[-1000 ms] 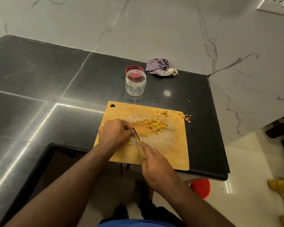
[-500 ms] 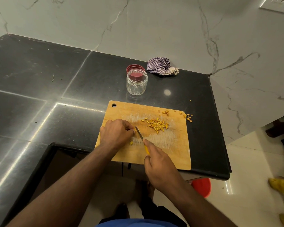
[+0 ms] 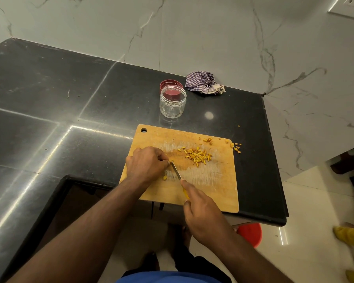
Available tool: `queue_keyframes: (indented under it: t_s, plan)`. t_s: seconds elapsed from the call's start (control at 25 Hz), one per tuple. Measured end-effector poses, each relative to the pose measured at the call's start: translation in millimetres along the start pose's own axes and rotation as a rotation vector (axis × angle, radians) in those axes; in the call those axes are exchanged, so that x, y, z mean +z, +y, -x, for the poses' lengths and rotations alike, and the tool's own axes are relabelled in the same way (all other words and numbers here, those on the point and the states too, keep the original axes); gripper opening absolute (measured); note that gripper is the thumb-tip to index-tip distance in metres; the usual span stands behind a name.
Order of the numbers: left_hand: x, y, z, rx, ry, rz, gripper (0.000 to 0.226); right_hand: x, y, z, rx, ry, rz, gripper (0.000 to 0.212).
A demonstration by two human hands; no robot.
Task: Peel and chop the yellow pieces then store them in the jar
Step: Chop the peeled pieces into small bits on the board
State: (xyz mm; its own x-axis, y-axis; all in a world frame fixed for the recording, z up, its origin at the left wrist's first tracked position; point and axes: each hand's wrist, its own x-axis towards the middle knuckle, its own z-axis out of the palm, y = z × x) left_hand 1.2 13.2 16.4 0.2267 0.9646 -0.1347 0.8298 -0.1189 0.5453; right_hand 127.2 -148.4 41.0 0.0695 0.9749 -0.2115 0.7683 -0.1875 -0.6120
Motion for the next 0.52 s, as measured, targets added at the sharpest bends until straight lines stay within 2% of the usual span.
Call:
queue_keyframes:
  t_s: [0.2, 0.52]
  plan:
    - [1.3, -0.7, -0.6, -0.006, -0.006, 0.010, 0.009, -5.5, -3.1, -0.4, -0.013, 0.053, -0.046, 0.052]
    - [4.9, -1.8, 0.0, -0.013, 0.017, 0.008, 0.013, 0.2, -5.2, -23.2, -0.007, 0.013, 0.002, 0.053]
